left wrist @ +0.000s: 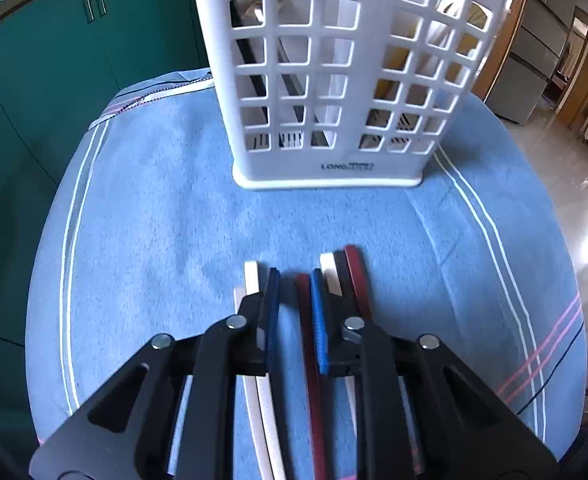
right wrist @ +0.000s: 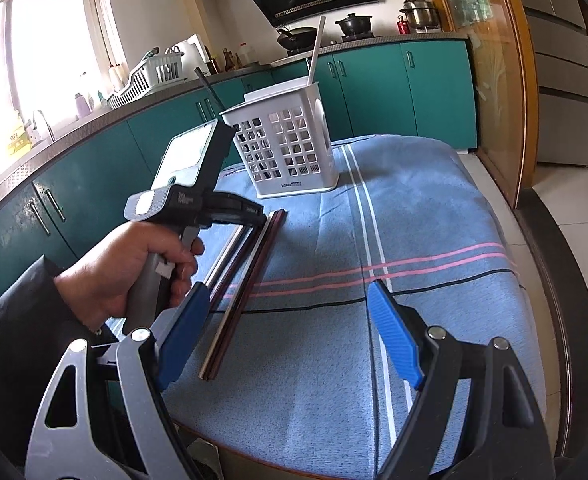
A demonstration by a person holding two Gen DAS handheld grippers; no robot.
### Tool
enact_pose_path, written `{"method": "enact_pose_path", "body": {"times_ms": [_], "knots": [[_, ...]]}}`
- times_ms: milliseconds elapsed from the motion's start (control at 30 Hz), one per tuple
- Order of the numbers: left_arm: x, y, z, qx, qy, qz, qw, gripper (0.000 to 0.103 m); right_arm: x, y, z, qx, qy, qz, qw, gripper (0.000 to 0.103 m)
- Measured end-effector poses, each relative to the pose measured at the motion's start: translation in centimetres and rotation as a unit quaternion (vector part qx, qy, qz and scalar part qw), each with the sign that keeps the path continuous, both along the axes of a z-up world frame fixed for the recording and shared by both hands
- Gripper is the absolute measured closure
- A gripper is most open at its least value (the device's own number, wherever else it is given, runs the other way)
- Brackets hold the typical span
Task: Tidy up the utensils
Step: 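Close the left tool on red chopsticks while the right tool grasps a dark chopstick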
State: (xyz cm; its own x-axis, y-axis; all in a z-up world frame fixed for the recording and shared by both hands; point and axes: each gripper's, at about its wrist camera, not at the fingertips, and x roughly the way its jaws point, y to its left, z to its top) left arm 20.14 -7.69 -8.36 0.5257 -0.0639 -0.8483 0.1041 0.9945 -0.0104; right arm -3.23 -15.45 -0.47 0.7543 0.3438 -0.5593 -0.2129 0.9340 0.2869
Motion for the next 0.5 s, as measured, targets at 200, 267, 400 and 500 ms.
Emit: {"method": "enact_pose_path", "body": {"times_ms": [200,267,400,500], "knots": [[-0.2,-0.3,0.3,-0.01,0.005,-0.01,0.9999,0.097,0.5,0.3,-0.6,-0.013,0.009,-0.009,1.0,0.024],[-0.2,0.7,0.3,-0.038,0.006,-0.007,0.9992,0.097,1.1,0.4,-0.5,-0.021,0.013,-0.016,1.0,0.024],[-2.7,2.8,4.2,-0.107,-0.043,-0.016,0.9932,0.097,3.5,1.0,0.3,-0.023,0.037,-0.02,0.999,0.024],[-4.8,4.8,8.1,-0.15,-0.08,-0.018,0.9853,0.097,6.9,2.3,0.7,-0.027,0.062,-0.014,0.998,0.024]]}}
